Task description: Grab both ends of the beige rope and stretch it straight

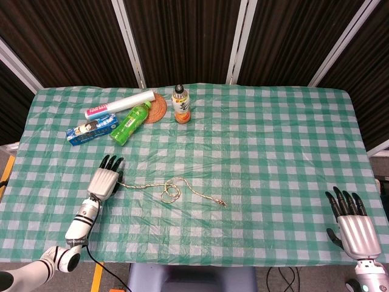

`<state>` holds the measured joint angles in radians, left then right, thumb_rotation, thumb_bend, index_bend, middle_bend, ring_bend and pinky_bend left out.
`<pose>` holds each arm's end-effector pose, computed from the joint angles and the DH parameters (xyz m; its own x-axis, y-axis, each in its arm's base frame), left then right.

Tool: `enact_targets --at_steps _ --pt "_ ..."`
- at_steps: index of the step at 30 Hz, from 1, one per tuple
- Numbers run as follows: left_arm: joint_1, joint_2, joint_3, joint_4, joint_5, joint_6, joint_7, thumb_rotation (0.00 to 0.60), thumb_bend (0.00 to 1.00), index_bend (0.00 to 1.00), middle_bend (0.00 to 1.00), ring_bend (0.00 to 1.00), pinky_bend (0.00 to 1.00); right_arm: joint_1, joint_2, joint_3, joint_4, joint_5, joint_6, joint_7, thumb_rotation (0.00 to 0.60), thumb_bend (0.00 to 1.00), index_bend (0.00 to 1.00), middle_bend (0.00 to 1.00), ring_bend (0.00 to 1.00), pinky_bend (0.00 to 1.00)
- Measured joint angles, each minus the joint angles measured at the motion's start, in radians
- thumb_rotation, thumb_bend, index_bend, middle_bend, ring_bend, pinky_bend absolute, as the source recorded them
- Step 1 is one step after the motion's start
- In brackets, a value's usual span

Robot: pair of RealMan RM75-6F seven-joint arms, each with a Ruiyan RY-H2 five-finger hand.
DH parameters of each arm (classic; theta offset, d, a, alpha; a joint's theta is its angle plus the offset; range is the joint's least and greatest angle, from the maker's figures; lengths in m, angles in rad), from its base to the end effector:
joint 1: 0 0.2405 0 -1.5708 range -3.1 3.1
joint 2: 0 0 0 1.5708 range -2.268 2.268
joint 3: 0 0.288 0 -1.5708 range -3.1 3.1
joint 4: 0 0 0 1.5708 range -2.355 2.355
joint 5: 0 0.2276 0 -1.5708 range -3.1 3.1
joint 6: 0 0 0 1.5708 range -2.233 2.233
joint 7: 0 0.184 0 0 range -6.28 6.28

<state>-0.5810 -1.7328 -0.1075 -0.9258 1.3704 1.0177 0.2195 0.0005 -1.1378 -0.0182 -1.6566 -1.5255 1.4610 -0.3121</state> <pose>-0.2911 0.4045 -0.0610 0.6601 0.1392 0.7382 0.7395 -0.2932 -0.6060 -0.3548 -0.1783 0.1282 0.6050 -0.1354 0.7847 -0.7915 0.0050 0.6111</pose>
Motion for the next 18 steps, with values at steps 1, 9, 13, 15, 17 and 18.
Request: enact_targets --at_steps 1,9,13,15,17,18 --pt "0.001 0.002 0.000 -0.002 0.001 0.004 0.000 0.600 0.47 0.62 0.09 0.00 0.04 0.000 0.000 0.000 0.000 -0.001 0.001 0.000 0.600 0.35 0.00 0.00 0.00 0.00" --pt "0.017 0.042 0.008 -0.070 0.028 0.075 0.006 0.600 0.47 0.61 0.09 0.00 0.04 0.022 -0.018 -0.001 0.015 -0.017 -0.027 -0.002 0.600 0.35 0.00 0.00 0.00 0.00" --pt "0.035 0.077 0.018 -0.127 0.047 0.118 0.022 0.600 0.47 0.62 0.08 0.00 0.04 0.069 -0.037 0.006 0.027 -0.036 -0.082 0.000 0.600 0.35 0.06 0.00 0.00 0.00" --pt "0.047 0.097 0.026 -0.159 0.057 0.139 0.031 0.600 0.47 0.62 0.08 0.00 0.04 0.095 -0.048 0.011 0.029 -0.038 -0.118 -0.005 0.600 0.35 0.17 0.00 0.00 0.00" --pt "0.062 0.116 0.036 -0.187 0.064 0.159 0.039 0.600 0.47 0.62 0.08 0.00 0.04 0.128 -0.062 0.018 0.025 -0.034 -0.169 -0.025 0.600 0.35 0.29 0.00 0.00 0.00" --pt "0.069 0.124 0.040 -0.196 0.067 0.166 0.042 0.600 0.47 0.62 0.08 0.00 0.04 0.143 -0.070 0.023 0.021 -0.031 -0.192 -0.038 0.600 0.35 0.33 0.00 0.00 0.00"
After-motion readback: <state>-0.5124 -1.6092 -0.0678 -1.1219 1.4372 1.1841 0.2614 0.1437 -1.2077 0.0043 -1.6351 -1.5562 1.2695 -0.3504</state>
